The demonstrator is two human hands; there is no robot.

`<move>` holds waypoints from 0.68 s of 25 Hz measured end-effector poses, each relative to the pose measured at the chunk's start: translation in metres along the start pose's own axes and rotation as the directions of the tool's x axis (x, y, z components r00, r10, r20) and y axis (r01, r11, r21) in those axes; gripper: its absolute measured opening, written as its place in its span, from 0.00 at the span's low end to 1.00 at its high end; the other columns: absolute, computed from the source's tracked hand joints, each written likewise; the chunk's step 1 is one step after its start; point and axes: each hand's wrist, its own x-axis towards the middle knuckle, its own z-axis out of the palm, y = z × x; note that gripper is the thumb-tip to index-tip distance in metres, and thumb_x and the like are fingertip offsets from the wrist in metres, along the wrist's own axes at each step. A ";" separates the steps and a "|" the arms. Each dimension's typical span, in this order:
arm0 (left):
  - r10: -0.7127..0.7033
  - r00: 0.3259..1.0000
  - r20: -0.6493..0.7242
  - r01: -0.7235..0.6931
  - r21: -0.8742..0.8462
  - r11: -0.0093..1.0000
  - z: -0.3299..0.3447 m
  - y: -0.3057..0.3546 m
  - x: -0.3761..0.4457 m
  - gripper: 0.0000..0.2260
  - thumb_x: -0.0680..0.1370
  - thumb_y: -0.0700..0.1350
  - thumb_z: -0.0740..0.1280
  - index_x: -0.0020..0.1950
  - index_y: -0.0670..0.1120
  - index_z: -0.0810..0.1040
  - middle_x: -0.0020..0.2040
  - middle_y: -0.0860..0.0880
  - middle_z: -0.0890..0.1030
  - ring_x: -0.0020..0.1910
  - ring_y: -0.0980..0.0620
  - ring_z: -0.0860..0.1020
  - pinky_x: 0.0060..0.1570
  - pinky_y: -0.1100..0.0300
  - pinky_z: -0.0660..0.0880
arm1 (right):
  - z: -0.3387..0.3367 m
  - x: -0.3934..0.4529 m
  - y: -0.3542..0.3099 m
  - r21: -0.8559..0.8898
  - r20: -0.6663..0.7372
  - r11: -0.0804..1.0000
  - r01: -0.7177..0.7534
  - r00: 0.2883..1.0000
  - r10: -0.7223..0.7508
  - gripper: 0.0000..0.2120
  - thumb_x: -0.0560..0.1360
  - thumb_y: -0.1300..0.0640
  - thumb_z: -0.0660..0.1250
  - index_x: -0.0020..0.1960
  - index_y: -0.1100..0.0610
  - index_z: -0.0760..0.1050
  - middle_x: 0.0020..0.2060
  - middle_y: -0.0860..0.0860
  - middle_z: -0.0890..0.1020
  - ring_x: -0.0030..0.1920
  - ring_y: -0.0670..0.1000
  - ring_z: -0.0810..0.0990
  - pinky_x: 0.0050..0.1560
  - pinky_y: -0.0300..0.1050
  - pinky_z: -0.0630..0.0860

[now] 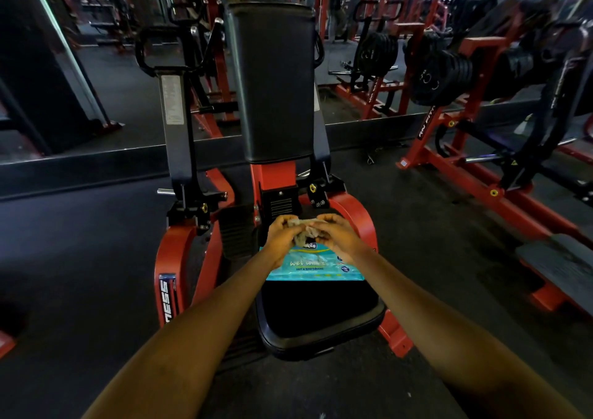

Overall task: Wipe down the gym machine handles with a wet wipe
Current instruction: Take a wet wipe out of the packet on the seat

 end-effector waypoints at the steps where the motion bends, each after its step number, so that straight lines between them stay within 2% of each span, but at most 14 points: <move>1: 0.005 1.000 0.006 -0.005 -0.010 1.000 0.000 0.001 0.001 0.10 0.74 0.34 0.69 0.43 0.47 0.74 0.35 0.47 0.75 0.32 0.52 0.73 0.35 0.58 0.72 | -0.002 -0.001 -0.001 -0.022 0.075 0.999 -0.027 0.997 0.028 0.09 0.72 0.70 0.68 0.46 0.59 0.72 0.37 0.55 0.77 0.38 0.50 0.78 0.37 0.39 0.77; 3: -0.001 1.000 0.011 0.002 -0.071 0.997 0.000 0.000 0.003 0.07 0.74 0.35 0.70 0.43 0.46 0.75 0.33 0.48 0.75 0.29 0.54 0.72 0.32 0.61 0.71 | -0.004 -0.003 -0.002 -0.162 0.189 0.986 -0.032 0.980 0.063 0.10 0.70 0.73 0.68 0.46 0.61 0.73 0.38 0.55 0.77 0.38 0.51 0.78 0.38 0.39 0.77; 5: -0.026 1.000 0.010 0.027 -0.126 0.992 0.000 -0.001 0.003 0.05 0.75 0.37 0.69 0.41 0.44 0.77 0.29 0.49 0.76 0.26 0.56 0.72 0.29 0.64 0.71 | -0.005 -0.001 -0.002 -0.297 0.183 0.955 0.000 0.981 0.057 0.10 0.69 0.75 0.67 0.44 0.61 0.74 0.37 0.56 0.76 0.38 0.51 0.76 0.36 0.38 0.76; 6: -0.036 0.999 0.009 0.037 -0.137 0.990 0.001 -0.002 0.002 0.06 0.76 0.38 0.68 0.39 0.43 0.78 0.27 0.49 0.76 0.26 0.56 0.73 0.28 0.65 0.72 | -0.005 0.002 -0.002 -0.310 0.152 0.951 0.005 0.987 0.045 0.10 0.69 0.74 0.66 0.44 0.61 0.74 0.38 0.56 0.76 0.38 0.50 0.76 0.36 0.38 0.75; 9: -0.032 0.999 0.044 0.037 -0.131 0.991 0.000 -0.004 0.004 0.06 0.76 0.39 0.68 0.39 0.44 0.79 0.27 0.52 0.79 0.31 0.55 0.76 0.32 0.63 0.75 | -0.007 0.007 -0.003 -0.127 0.140 0.990 -0.068 0.986 0.085 0.07 0.74 0.70 0.61 0.44 0.61 0.75 0.38 0.56 0.76 0.38 0.50 0.76 0.38 0.41 0.75; 11: -0.019 0.995 0.098 0.029 -0.104 0.994 0.000 -0.003 0.004 0.05 0.77 0.38 0.67 0.41 0.44 0.80 0.29 0.53 0.80 0.33 0.54 0.77 0.35 0.62 0.75 | -0.007 0.007 -0.002 -0.135 0.141 0.989 -0.064 0.986 0.083 0.04 0.74 0.67 0.64 0.43 0.61 0.76 0.37 0.56 0.78 0.38 0.50 0.77 0.36 0.41 0.77; 15: -0.053 0.986 0.155 0.080 -0.174 0.981 -0.005 0.003 0.005 0.07 0.77 0.31 0.62 0.46 0.40 0.77 0.27 0.51 0.80 0.27 0.59 0.78 0.31 0.69 0.75 | -0.010 0.011 0.000 -0.291 -0.077 0.957 0.022 0.996 -0.046 0.09 0.72 0.70 0.66 0.41 0.57 0.73 0.34 0.53 0.75 0.33 0.47 0.73 0.31 0.37 0.72; 16: -0.065 0.985 0.158 0.092 -0.167 0.982 -0.007 0.003 0.006 0.07 0.77 0.30 0.63 0.46 0.40 0.77 0.28 0.51 0.80 0.28 0.59 0.79 0.32 0.69 0.75 | -0.012 0.013 0.001 -0.377 -0.121 0.923 0.071 0.985 -0.125 0.09 0.72 0.69 0.67 0.41 0.57 0.72 0.34 0.52 0.75 0.34 0.47 0.73 0.34 0.39 0.72; 17: -0.074 0.985 0.156 0.099 -0.161 0.982 -0.008 0.002 0.006 0.06 0.76 0.30 0.64 0.46 0.40 0.77 0.29 0.51 0.81 0.29 0.58 0.79 0.32 0.68 0.76 | -0.013 0.016 0.002 -0.471 -0.107 0.872 0.130 0.973 -0.203 0.07 0.71 0.67 0.68 0.41 0.57 0.73 0.35 0.52 0.76 0.35 0.47 0.74 0.38 0.41 0.72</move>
